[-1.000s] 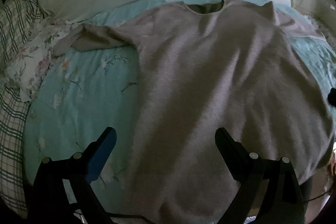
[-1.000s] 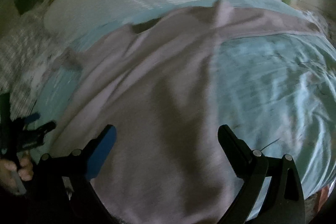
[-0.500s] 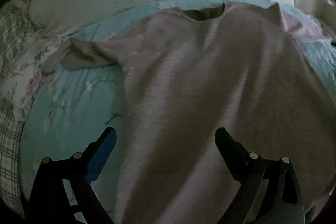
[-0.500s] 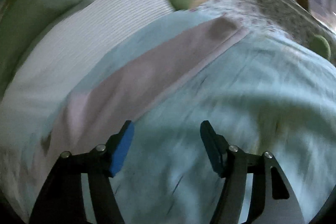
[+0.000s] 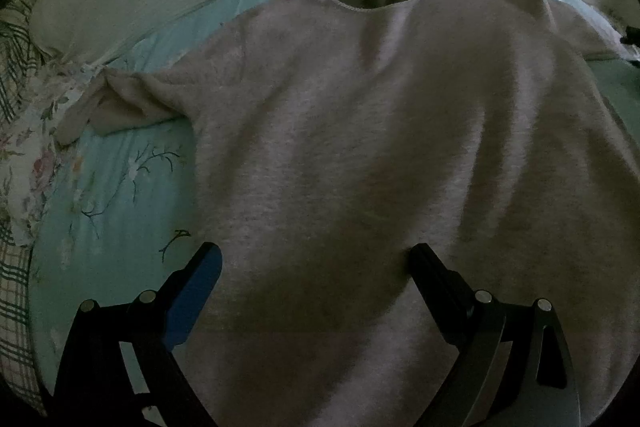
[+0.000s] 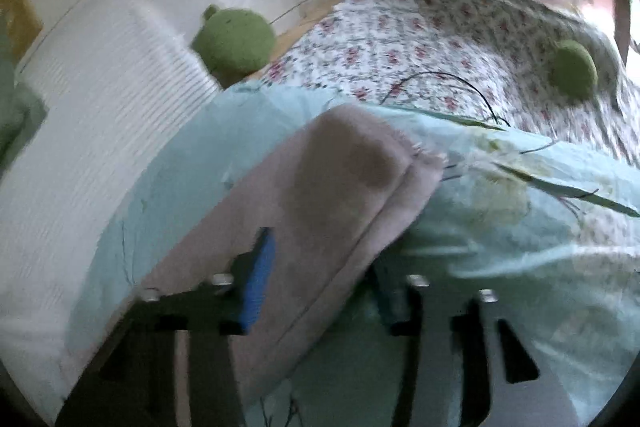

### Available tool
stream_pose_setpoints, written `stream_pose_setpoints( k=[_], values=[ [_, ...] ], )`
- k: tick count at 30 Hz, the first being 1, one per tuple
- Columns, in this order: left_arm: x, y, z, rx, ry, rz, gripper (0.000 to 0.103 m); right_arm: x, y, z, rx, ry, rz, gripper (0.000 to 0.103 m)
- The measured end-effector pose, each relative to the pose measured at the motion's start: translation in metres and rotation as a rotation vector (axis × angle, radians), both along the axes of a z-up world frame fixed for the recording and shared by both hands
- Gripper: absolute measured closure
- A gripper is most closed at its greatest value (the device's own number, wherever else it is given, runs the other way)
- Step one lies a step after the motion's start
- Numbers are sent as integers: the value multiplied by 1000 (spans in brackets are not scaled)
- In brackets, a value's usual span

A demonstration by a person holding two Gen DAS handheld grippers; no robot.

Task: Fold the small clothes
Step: 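Grasp the sweatshirt sleeve cuff with the right gripper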

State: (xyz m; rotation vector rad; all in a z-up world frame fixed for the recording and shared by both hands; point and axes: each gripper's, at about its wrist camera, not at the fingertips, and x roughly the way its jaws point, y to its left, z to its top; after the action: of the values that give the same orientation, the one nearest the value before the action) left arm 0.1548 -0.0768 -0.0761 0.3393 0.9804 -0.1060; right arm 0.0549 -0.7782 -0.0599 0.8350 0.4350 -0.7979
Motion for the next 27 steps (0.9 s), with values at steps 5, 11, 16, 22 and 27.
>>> stream_pose_setpoints(
  k=[5, 11, 16, 22, 27],
  values=[
    [-2, 2, -1, -6, -1, -8, 8, -6, 10, 10, 4, -81, 85, 97],
    [-8, 3, 1, -32, -9, -12, 8, 19, 95, 37, -2, -187, 366, 97],
    [-17, 8, 13, -59, -42, -8, 8, 50, 196, 41, 56, -263, 613, 97],
    [-25, 24, 27, -107, -75, 15, 8, 95, 320, 37, 177, -334, 852, 97],
    [-30, 40, 33, -150, -80, 45, 8, 138, 413, 23, 251, -298, 996, 97]
  ],
)
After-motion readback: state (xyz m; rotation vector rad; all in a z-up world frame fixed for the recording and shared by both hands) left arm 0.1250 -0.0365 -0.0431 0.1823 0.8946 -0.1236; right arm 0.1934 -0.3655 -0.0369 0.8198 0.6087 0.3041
